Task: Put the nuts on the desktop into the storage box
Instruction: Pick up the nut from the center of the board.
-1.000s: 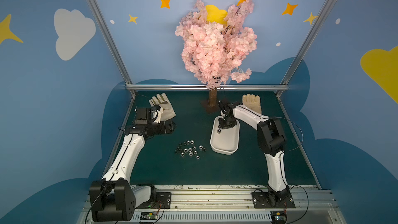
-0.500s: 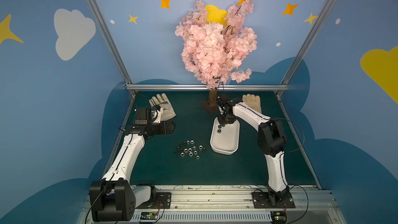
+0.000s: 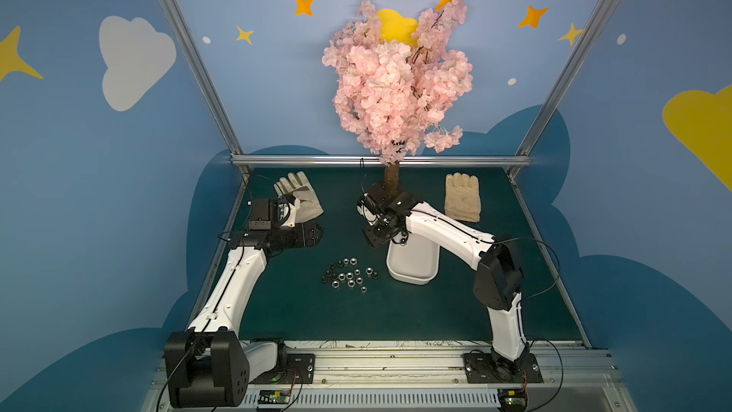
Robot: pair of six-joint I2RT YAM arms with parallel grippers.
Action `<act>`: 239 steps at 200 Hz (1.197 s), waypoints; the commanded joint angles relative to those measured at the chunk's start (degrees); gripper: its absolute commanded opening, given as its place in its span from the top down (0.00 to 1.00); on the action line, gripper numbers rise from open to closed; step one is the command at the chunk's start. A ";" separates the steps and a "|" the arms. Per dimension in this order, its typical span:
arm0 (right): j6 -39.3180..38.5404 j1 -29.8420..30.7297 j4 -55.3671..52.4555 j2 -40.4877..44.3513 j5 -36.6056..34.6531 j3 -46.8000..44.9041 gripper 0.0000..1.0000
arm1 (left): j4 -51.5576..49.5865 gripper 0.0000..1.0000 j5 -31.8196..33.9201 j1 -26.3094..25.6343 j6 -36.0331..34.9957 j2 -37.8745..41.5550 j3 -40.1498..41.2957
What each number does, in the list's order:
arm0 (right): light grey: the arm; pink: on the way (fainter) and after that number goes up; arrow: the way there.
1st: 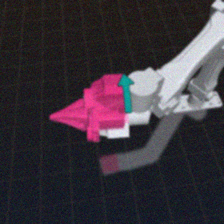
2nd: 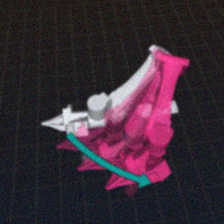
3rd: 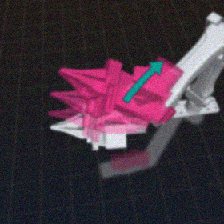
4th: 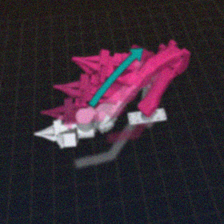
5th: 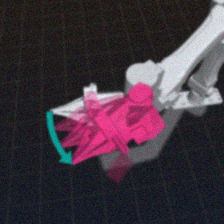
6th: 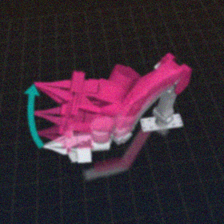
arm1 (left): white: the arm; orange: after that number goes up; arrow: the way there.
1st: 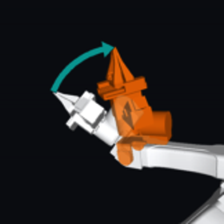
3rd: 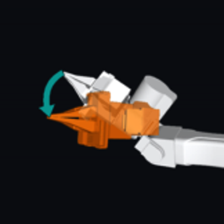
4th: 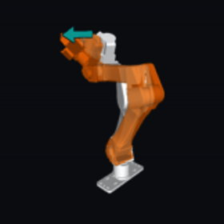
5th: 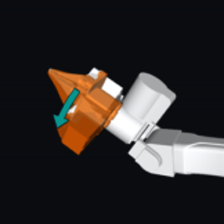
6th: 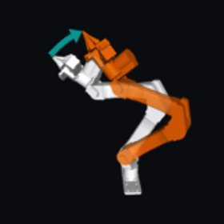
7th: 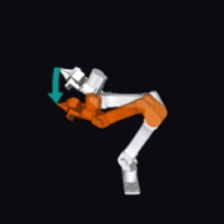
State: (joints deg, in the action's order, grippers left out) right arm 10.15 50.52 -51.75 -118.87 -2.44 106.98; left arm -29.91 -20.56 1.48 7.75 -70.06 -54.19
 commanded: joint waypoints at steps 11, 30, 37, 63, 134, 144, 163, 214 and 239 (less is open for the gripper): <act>-1.62 1.94 -1.01 -5.40 2.94 2.27 0.35 | 0.60 0.00 -0.01 -0.11 -0.01 0.28 0.23; -1.83 2.94 -0.29 -7.40 3.69 3.07 0.31 | 0.56 0.00 -0.02 -0.08 -0.10 0.28 0.23; -1.89 3.17 -0.28 -8.21 3.92 3.65 0.31 | 0.55 0.00 -0.01 -0.08 -0.10 0.27 0.23; -1.93 4.07 -1.27 -10.84 4.54 5.74 0.31 | 0.38 0.00 -0.07 -0.08 -0.19 0.28 0.14; -2.52 5.38 -3.12 -17.18 3.68 10.66 0.37 | 0.29 0.00 0.23 -0.08 -0.30 0.73 0.14; -2.76 5.46 -3.49 -17.78 3.50 11.35 0.37 | 0.21 0.00 0.34 -0.07 -0.37 0.73 0.14; -2.95 5.64 -3.81 -18.83 3.45 12.35 0.41 | 0.20 0.00 0.40 -0.07 -0.41 0.78 0.14; -2.42 5.86 -4.11 -19.53 1.74 12.40 0.74 | 0.20 0.00 0.43 -0.07 -0.41 0.88 0.14; -1.78 5.49 -2.63 -17.55 0.87 11.37 0.81 | 0.20 0.00 0.52 -0.09 -0.38 0.88 0.18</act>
State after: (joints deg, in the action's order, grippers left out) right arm 7.64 56.05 -54.06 -137.75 -0.12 118.17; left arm -29.93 -20.23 1.48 7.75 -70.06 -54.19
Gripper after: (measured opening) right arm 0.243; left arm 0.999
